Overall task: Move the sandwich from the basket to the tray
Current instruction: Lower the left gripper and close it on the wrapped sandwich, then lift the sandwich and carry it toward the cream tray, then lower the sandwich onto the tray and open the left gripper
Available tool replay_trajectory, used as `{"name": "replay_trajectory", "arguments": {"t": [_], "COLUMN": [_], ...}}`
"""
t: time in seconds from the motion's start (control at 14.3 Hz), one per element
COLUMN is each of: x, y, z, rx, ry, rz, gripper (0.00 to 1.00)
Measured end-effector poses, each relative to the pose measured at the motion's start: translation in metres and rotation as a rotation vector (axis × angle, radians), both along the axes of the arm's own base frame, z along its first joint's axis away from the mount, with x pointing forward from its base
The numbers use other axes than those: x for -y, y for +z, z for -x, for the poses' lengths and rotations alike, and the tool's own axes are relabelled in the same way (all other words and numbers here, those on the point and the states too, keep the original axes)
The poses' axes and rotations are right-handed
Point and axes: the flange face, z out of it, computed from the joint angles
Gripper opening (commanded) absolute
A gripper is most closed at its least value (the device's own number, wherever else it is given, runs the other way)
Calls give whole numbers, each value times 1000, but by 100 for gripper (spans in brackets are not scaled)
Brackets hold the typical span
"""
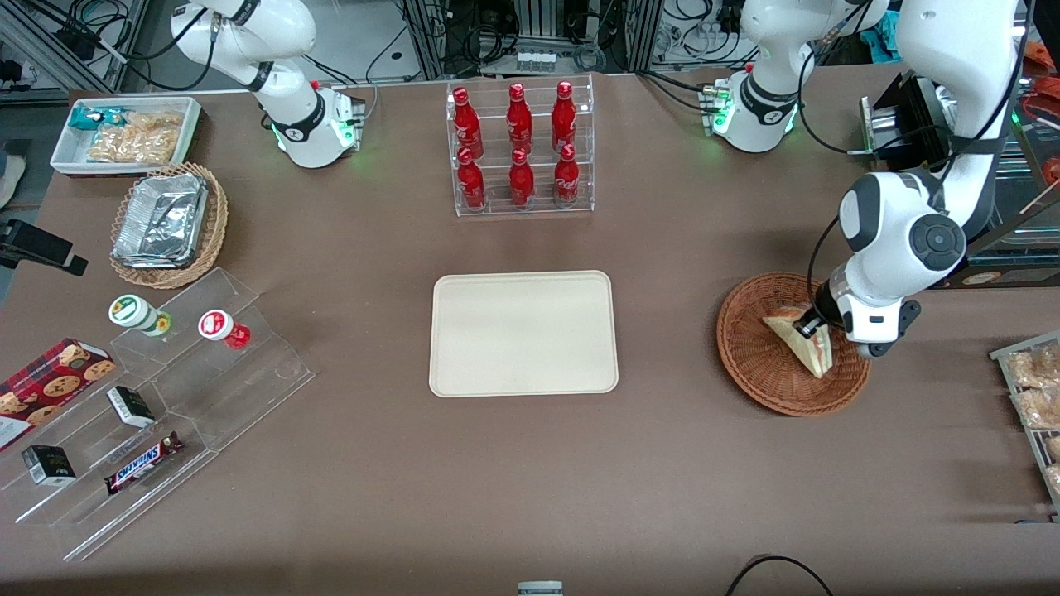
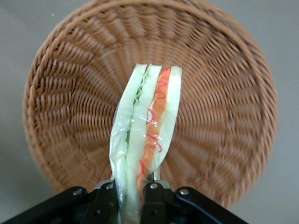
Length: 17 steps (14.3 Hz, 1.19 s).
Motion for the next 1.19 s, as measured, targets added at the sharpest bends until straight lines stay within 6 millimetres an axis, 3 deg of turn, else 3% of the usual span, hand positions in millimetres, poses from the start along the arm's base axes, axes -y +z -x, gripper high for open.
{"name": "replay_trajectory", "arguments": {"t": [0.21,0.42,0.7,0.98,1.19], "x": [58,134,236,337,400], "y": [48,67,46,15,0], "z": [-9,-17,-12,-9,0], "rx": [-61,-41,-55,-56,-42], "ry": [-209,-444,-581,-553,-528], "rz": [0,-7,4,29,43], "gripper": [3,0,0,0,0]}}
